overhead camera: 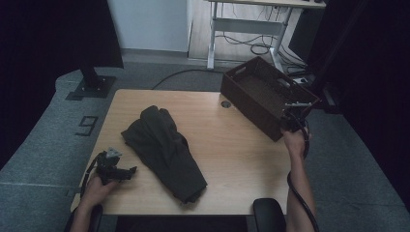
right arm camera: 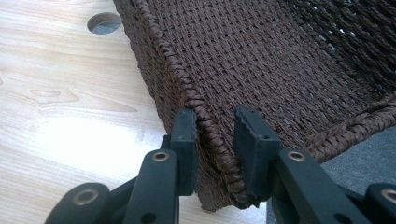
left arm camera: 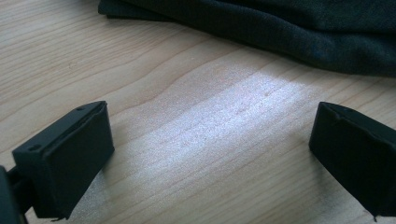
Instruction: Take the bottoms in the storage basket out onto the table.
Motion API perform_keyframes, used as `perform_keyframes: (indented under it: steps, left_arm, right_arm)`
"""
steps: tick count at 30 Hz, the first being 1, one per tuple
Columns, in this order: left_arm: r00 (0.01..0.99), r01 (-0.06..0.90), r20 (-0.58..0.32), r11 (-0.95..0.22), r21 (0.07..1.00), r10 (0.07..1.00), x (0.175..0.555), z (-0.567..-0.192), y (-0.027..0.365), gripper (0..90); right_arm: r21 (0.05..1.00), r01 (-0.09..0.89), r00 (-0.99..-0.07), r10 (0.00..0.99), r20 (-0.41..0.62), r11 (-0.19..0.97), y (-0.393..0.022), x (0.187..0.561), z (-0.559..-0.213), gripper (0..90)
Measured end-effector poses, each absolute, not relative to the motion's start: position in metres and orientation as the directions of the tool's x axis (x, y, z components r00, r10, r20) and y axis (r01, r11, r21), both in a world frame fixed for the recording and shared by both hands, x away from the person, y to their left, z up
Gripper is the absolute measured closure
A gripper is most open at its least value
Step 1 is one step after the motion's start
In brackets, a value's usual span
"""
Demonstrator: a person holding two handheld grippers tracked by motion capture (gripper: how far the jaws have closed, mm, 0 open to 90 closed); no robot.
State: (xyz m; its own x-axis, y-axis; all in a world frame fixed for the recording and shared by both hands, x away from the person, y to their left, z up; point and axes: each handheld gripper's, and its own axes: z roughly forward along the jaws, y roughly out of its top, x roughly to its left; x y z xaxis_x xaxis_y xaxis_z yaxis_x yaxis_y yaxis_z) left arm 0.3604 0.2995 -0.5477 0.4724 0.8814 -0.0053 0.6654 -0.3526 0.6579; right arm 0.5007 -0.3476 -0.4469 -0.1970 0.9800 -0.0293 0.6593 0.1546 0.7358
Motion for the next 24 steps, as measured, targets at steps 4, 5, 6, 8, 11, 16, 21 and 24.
perform_keyframes:
  steps: [4, 5, 6, 8, 11, 16, 21, 24]
  left_arm:
    - [0.472, 0.665, -0.005, -0.352, 0.658, 0.881, 0.3604, -0.5477, 0.2995, 0.0]
    - [0.472, 0.665, -0.005, -0.352, 0.658, 0.881, 0.3604, -0.5477, 0.2995, 0.0]
    - [0.472, 0.665, -0.005, -0.352, 0.658, 0.881, 0.3604, -0.5477, 0.2995, 0.0]
    - [0.472, 0.665, -0.005, -0.352, 0.658, 0.882, 0.3604, -0.5477, 0.2995, 0.0]
    - [0.472, 0.665, -0.005, -0.353, 0.658, 0.881, 0.3605, -0.5477, 0.2995, 0.0]
    - [0.472, 0.665, -0.005, -0.353, 0.658, 0.881, 0.3607, -0.5477, 0.2993, 0.0]
    - [0.473, 0.665, -0.005, -0.353, 0.658, 0.881, 0.3607, -0.5477, 0.2994, 0.0]
    - [0.472, 0.665, -0.005, -0.353, 0.658, 0.881, 0.3607, -0.5477, 0.2994, 0.0]
  right_arm:
    - [0.736, 0.660, -0.193, 0.981, -0.029, 0.151, -0.3494, 0.5048, -0.4469, 69.8]
    - [0.736, 0.660, -0.193, 0.981, -0.029, 0.151, -0.3494, 0.5048, -0.4469, 69.8]
    - [0.735, 0.661, -0.191, 0.981, -0.027, 0.149, -0.3498, 0.5056, -0.4468, 69.7]
    - [0.735, 0.661, -0.192, 0.981, -0.028, 0.150, -0.3496, 0.5057, -0.4468, 69.6]
    - [0.733, 0.663, -0.194, 0.981, -0.025, 0.150, -0.3498, 0.5055, -0.4464, 69.3]
    - [0.736, 0.659, -0.190, 0.981, -0.032, 0.152, -0.3477, 0.5047, -0.4458, 65.7]
    - [0.752, 0.646, -0.209, 0.978, 0.009, 0.131, -0.3462, 0.5029, -0.4449, 48.9]
    - [0.758, 0.637, -0.213, 0.977, -0.003, 0.141, -0.3447, 0.5008, -0.4432, 41.5]
